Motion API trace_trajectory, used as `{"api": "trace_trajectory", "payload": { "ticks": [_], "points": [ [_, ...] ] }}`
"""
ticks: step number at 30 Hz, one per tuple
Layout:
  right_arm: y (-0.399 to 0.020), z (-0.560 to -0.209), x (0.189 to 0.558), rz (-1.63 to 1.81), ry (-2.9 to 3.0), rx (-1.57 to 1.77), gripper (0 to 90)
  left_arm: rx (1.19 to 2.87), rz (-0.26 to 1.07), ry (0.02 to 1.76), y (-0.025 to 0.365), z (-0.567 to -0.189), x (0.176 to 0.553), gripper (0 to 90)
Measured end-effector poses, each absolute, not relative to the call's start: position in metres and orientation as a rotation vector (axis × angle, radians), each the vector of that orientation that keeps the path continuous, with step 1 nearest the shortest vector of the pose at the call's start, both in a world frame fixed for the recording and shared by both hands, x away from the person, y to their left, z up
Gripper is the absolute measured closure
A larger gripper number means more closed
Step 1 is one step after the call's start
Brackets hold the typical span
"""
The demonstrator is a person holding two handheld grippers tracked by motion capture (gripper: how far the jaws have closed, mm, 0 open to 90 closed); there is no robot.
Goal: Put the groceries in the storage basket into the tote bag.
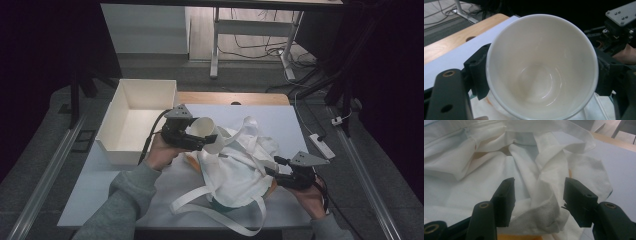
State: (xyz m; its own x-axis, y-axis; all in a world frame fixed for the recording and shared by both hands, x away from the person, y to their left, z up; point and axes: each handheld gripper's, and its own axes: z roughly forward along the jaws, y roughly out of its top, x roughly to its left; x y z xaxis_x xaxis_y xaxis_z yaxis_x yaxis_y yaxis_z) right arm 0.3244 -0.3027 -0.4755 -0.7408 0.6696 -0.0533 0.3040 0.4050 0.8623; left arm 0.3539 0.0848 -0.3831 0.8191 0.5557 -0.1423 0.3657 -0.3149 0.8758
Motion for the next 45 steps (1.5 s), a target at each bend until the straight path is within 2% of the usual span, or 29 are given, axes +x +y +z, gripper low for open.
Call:
{"api": "trace_trajectory", "payload": {
  "ticks": [11,45],
  "points": [
    [-0.302,-0.477,0.325,1.269,2.281,0.834,42.1,2.020,0.181,0.655,0.051,-0.400,0.360,20.3],
    [-0.302,-0.480,0.325,1.265,2.293,0.841,42.1,2.210,0.122,0.644,-0.003,-0.443,0.379,20.1]
  ]
}}
